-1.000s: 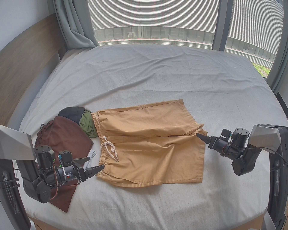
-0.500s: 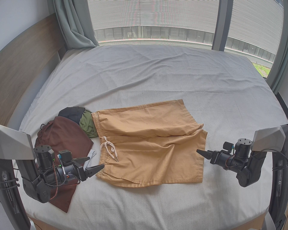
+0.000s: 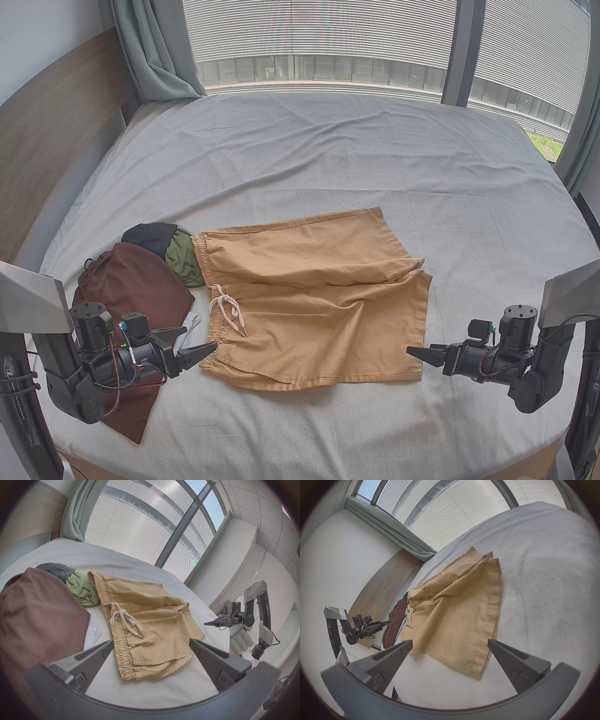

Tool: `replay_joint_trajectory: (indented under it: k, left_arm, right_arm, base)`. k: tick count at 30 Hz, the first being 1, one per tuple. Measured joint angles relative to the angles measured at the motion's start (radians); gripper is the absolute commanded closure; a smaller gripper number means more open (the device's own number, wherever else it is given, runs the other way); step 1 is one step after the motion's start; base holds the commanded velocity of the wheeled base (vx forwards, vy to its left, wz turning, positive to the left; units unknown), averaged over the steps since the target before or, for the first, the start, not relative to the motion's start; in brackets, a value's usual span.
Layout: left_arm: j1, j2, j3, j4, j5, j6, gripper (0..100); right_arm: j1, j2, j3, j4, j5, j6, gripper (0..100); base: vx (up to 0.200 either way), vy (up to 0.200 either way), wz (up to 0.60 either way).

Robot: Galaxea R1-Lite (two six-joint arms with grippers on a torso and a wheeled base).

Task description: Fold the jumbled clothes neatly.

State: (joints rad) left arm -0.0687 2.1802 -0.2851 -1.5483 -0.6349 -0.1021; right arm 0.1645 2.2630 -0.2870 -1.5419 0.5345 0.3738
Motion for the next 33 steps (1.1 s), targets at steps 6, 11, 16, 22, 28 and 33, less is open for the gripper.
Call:
replay_joint_trajectory:
  k: [6, 11, 16, 22, 28, 33]
  left_arm:
    - [-0.001, 0.001, 0.001, 0.0, 0.0, -0.003, 0]
    - [-0.001, 0.005, 0.001, 0.0, -0.001, -0.006, 0]
    - [-0.001, 0.008, 0.003, 0.0, -0.002, -0.013, 0]
    - [-0.001, 0.009, 0.012, 0.0, -0.005, -0.094, 0]
    - [-0.001, 0.024, 0.014, 0.0, -0.005, -0.129, 0]
    - [0.001, 0.053, 0.011, 0.0, -0.004, -0.129, 0]
  right_arm:
    - [0.008, -0.032, 0.018, -0.001, 0.025, -0.001, 0]
    - [0.007, -0.05, 0.02, -0.001, 0.031, -0.001, 0]
    - [0.007, -0.064, 0.02, -0.001, 0.033, -0.001, 0]
    - [0.006, -0.069, 0.014, -0.001, 0.033, 0.0, 0]
    - [0.005, -0.067, 0.013, -0.001, 0.033, 0.0, 0]
    - [0.005, -0.065, 0.011, -0.001, 0.033, 0.0, 0]
  base:
    - [0.0, 0.0, 0.0]
    - [0.0, 0.0, 0.0]
    - [0.0, 0.0, 0.0]
    - [0.0, 0.0, 0.0]
    - [0.0, 0.0, 0.0]
    - [0.0, 0.0, 0.0]
